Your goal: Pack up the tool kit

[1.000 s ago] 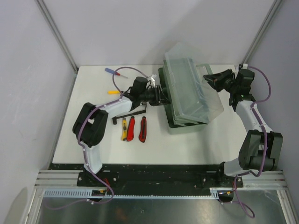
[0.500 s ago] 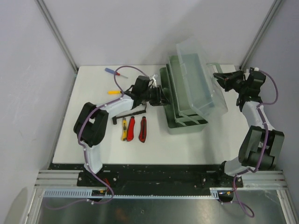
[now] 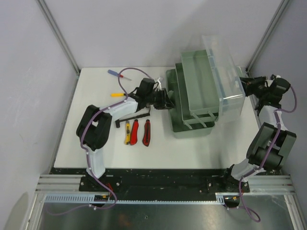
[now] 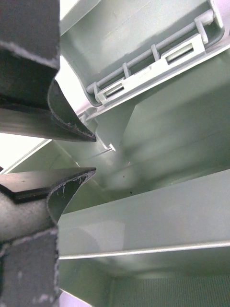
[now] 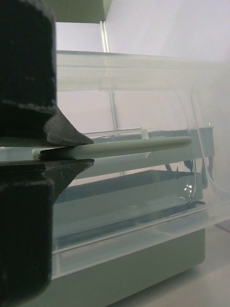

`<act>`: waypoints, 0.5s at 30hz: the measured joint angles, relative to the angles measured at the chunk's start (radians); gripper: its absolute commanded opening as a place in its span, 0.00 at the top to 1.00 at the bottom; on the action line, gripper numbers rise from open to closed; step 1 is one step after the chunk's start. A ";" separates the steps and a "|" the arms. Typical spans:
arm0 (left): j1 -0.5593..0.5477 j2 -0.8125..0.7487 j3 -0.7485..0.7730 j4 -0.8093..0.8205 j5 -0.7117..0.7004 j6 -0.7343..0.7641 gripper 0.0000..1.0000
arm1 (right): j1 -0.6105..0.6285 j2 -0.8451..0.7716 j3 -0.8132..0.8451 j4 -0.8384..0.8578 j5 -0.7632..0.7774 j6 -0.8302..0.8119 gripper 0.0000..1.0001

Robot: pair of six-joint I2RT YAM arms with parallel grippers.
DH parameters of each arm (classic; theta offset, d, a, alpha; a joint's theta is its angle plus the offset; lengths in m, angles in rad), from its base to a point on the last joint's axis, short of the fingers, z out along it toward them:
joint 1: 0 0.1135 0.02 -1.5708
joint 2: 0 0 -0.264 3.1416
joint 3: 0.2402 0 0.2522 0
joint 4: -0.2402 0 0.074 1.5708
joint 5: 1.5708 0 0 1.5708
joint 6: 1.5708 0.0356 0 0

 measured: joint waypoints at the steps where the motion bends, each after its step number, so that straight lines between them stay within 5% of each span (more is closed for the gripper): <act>1: 0.000 0.001 0.002 -0.001 0.000 0.000 0.65 | -0.005 0.006 0.000 0.003 -0.005 0.002 0.96; 9: -0.007 0.001 0.019 -0.002 0.013 0.000 0.63 | -0.052 0.081 0.000 0.025 -0.044 -0.006 0.83; 15: -0.008 0.001 0.025 -0.003 0.018 0.000 0.62 | -0.078 0.087 -0.010 0.022 -0.037 -0.006 0.63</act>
